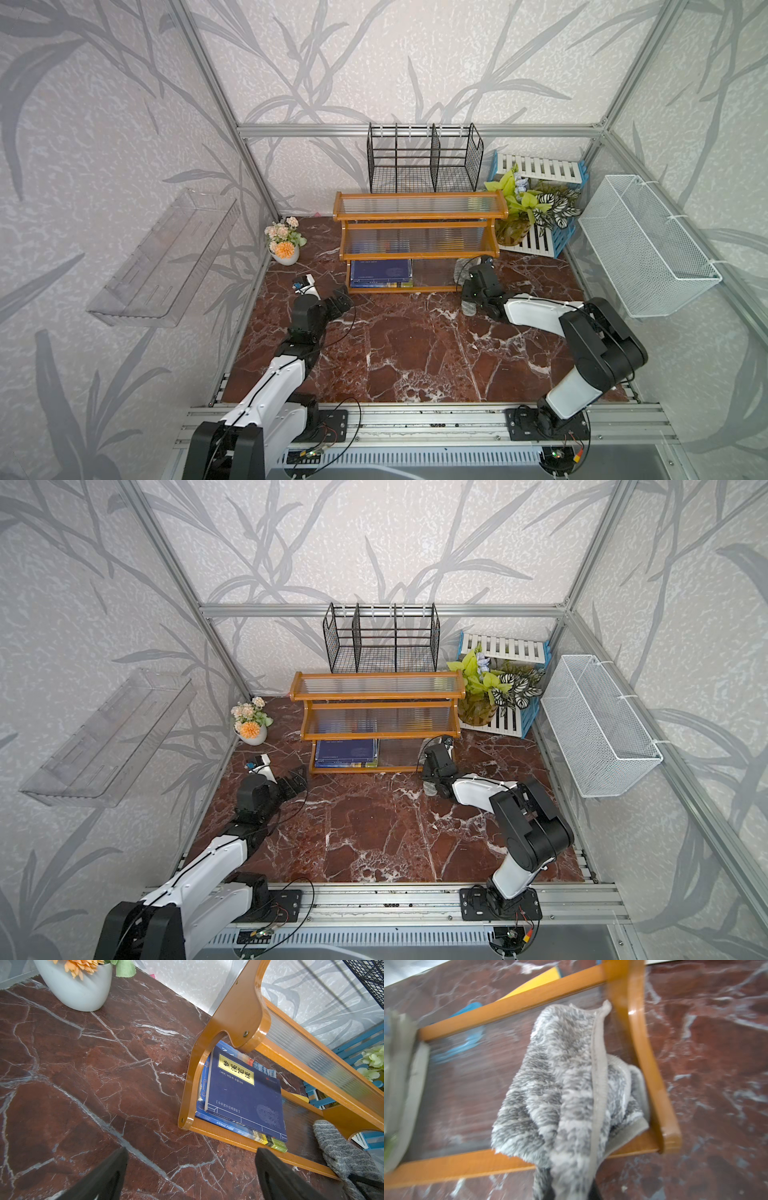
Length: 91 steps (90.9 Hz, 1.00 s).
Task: Wipe the bookshelf clean with a cloth
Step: Wipe the dust from the shelf.
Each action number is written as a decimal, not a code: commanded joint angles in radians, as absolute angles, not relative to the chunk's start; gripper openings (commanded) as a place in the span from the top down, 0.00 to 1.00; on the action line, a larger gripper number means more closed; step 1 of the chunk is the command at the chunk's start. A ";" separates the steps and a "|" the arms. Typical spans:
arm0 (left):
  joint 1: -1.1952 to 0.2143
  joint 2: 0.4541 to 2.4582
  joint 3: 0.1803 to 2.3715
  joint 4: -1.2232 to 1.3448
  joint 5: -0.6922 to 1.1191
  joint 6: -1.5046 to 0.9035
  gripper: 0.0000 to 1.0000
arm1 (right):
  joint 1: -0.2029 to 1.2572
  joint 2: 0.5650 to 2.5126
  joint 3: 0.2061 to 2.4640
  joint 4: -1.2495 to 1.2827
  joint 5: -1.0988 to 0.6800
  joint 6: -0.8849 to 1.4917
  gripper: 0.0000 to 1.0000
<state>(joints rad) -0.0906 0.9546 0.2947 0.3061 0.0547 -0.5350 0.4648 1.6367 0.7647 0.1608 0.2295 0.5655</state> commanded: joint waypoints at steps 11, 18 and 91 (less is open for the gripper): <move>-0.094 0.930 0.313 0.309 0.036 -0.543 0.00 | 0.394 1.490 0.683 0.179 0.021 0.511 1.00; -0.094 0.931 0.306 0.322 0.033 -0.553 0.00 | 0.315 1.417 0.644 0.167 -0.071 0.556 1.00; -0.090 0.967 0.347 0.301 -0.013 -0.574 0.00 | -0.092 1.801 0.878 0.081 -0.599 0.661 1.00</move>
